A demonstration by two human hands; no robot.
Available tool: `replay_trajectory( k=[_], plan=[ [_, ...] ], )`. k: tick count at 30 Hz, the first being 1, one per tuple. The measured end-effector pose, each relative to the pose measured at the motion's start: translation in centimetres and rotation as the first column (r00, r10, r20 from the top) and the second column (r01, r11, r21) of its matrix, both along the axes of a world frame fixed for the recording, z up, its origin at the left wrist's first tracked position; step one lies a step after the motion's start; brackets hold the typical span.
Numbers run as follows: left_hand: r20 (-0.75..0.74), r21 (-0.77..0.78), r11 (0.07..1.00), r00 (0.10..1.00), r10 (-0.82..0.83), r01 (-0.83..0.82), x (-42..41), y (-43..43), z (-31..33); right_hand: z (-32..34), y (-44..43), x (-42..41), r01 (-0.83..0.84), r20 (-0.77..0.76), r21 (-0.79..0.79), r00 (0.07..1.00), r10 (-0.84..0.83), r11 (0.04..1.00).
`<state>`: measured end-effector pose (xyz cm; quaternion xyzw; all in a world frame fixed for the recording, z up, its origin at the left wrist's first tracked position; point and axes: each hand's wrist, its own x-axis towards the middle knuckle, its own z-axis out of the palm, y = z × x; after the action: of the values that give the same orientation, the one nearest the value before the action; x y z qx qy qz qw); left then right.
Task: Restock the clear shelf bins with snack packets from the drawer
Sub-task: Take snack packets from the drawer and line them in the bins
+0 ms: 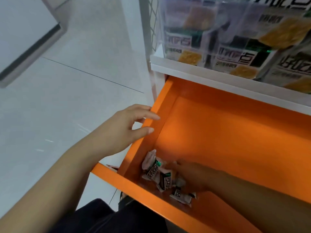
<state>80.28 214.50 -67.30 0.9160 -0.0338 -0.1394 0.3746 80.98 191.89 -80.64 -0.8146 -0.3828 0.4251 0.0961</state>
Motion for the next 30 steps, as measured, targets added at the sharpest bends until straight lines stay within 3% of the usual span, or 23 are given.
replay_trajectory(
  k=[6, 11, 14, 19, 24, 30],
  plan=[
    [0.000, 0.027, 1.000, 1.000, -0.009, 0.009, 0.0, -0.2, 0.2, 0.2, -1.0, 0.7, 0.030, 0.159, 0.062, 0.986, -0.040, 0.998],
    [-0.003, 0.074, 0.997, 0.999, -0.036, 0.036, 0.1, -0.3, 0.6, 1.9, -2.3, 1.3, 0.105, 0.186, 0.065, 0.976, -0.116, 0.992],
    [-0.051, 0.177, 0.980, 0.995, -0.083, 0.091, 0.4, -0.6, 1.5, 4.2, -3.2, 1.2, 0.170, 0.200, 0.121, 0.961, -0.192, 0.978],
    [-0.135, 0.398, 0.891, 0.975, -0.178, 0.218, 0.3, -1.6, 5.3, 11.1, -5.3, 0.5, 0.191, 0.331, 0.247, 0.905, -0.268, 0.950],
    [-0.054, 0.476, 0.840, 0.962, -0.269, 0.262, -0.4, -5.2, 11.8, 19.5, -8.4, -1.1, 0.212, 0.440, 0.359, 0.820, -0.366, 0.909],
    [0.072, 0.354, 0.864, 0.911, -0.407, 0.358, -2.1, -13.0, 18.8, 28.4, -13.5, -4.4, 0.229, 0.471, 0.498, 0.738, -0.482, 0.836]
  ],
)
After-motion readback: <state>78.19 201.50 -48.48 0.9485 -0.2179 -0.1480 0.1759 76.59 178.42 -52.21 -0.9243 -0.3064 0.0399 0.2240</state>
